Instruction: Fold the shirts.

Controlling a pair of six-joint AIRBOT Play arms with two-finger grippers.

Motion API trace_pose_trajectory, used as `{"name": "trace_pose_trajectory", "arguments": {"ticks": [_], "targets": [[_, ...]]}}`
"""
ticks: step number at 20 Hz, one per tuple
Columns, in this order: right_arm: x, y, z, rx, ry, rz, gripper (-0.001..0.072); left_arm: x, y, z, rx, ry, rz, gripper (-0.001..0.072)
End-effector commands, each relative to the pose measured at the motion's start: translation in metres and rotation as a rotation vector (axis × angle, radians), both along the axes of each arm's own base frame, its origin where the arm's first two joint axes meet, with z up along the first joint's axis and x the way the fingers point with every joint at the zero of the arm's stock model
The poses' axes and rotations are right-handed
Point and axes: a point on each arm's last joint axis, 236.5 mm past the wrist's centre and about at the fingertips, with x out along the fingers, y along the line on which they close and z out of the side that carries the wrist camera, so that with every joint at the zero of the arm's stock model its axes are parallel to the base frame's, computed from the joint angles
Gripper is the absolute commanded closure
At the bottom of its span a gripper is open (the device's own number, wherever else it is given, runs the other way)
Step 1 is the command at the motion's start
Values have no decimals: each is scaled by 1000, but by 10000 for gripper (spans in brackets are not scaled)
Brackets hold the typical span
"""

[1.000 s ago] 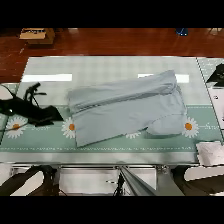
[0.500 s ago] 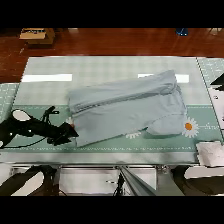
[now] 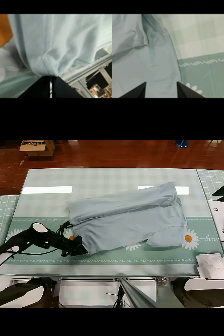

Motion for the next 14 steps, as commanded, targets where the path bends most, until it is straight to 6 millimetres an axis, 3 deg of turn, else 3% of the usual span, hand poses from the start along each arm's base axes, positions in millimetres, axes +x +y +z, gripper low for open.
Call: {"name": "trace_pose_trajectory", "arguments": {"ticks": [1,9,14], "targets": [[-36,1,-26,5,139,28,233,12,1,-9,29,-72,1,690],[-90,48,-123,177,248,70,223,20,1,-1,26,-140,-12,690],[-103,61,-155,192,261,50,224,21,1,-1,26,-140,-10,690]]}}
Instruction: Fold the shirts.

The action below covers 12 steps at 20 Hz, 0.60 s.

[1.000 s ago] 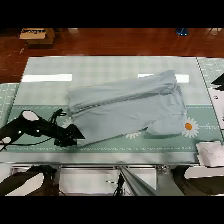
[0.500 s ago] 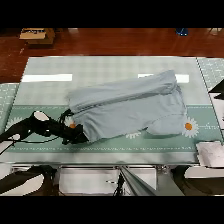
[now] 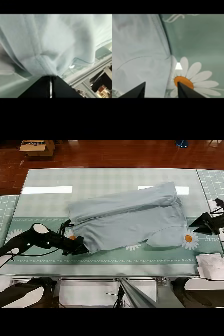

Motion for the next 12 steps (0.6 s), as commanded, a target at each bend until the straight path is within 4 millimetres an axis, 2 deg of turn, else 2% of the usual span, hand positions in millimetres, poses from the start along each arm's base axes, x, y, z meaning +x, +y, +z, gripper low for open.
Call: {"name": "trace_pose_trajectory", "arguments": {"ticks": [1,4,6,7,9,11,12], "targets": [[-8,7,-24,-5,1,-20,223,10,3,-4,20,-34,22,690],[-6,18,-34,18,-17,-49,224,11,1,-2,12,-33,31,690],[-4,27,-43,-4,-19,-27,287,12,1,-2,11,-36,32,690],[0,32,-47,-21,-28,-11,370,13,1,-2,13,-41,34,690],[15,45,-51,-57,-62,33,654,20,3,-3,22,-82,24,690],[31,59,-38,-47,-105,93,680,31,2,5,9,-116,14,690],[41,64,-24,-44,-144,140,681,39,0,14,-1,-145,8,690]]}}
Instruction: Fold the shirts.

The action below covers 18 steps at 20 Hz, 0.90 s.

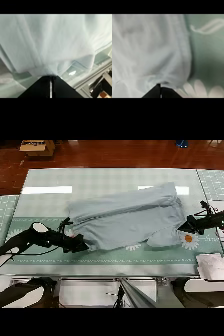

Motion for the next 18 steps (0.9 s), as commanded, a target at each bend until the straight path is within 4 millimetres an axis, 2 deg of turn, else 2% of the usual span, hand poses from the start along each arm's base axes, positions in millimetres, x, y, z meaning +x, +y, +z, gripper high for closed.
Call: {"name": "trace_pose_trajectory", "arguments": {"ticks": [1,3,4,6,7,9,11,13,15,18], "targets": [[37,16,32,-18,-130,105,681,29,-3,26,-25,-110,-22,690],[92,11,83,-34,-331,46,681,65,-5,67,-46,-254,-40,690],[125,9,115,-20,-445,-27,681,85,-4,91,-52,-331,-34,690],[176,6,170,-12,-619,-131,682,122,1,133,-53,-461,-13,690],[191,7,186,-42,-673,-141,682,136,5,147,-49,-506,3,690],[215,25,206,-97,-761,-118,682,160,18,163,-27,-577,58,690],[233,39,211,-144,-821,-117,682,170,32,163,-9,-584,108,691],[252,42,207,-175,-859,-162,682,176,48,151,22,-567,133,691],[264,41,191,-171,-839,-219,682,187,62,136,48,-546,176,691],[269,54,152,-142,-764,-215,682,195,67,102,71,-494,188,690]]}}
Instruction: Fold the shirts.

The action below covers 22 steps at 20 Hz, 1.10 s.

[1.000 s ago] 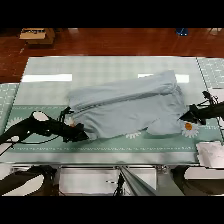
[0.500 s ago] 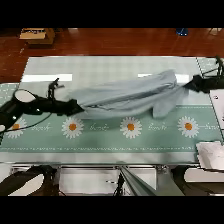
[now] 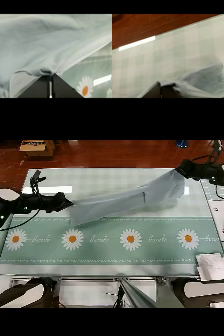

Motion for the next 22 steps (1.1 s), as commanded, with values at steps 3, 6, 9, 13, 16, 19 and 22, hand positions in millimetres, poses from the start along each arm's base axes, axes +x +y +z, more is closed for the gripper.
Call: {"name": "trace_pose_trajectory", "arguments": {"ticks": [3,6,9,13,16,19,22], "targets": [[16,13,-49,28,60,-27,681,14,21,-57,55,86,47,690],[16,13,-61,37,84,-30,679,22,31,-71,76,87,86,690],[15,13,-59,29,77,-22,382,31,39,-70,95,60,113,367],[1,-43,-38,-247,35,8,348,27,63,-57,141,65,72,33],[-33,-109,-46,-536,177,-28,173,23,72,-41,132,67,63,33],[-54,-117,-73,-386,302,-78,156,20,65,-35,126,61,44,35],[-47,-94,-93,-44,318,-110,115,13,53,-36,116,82,4,35]]}}
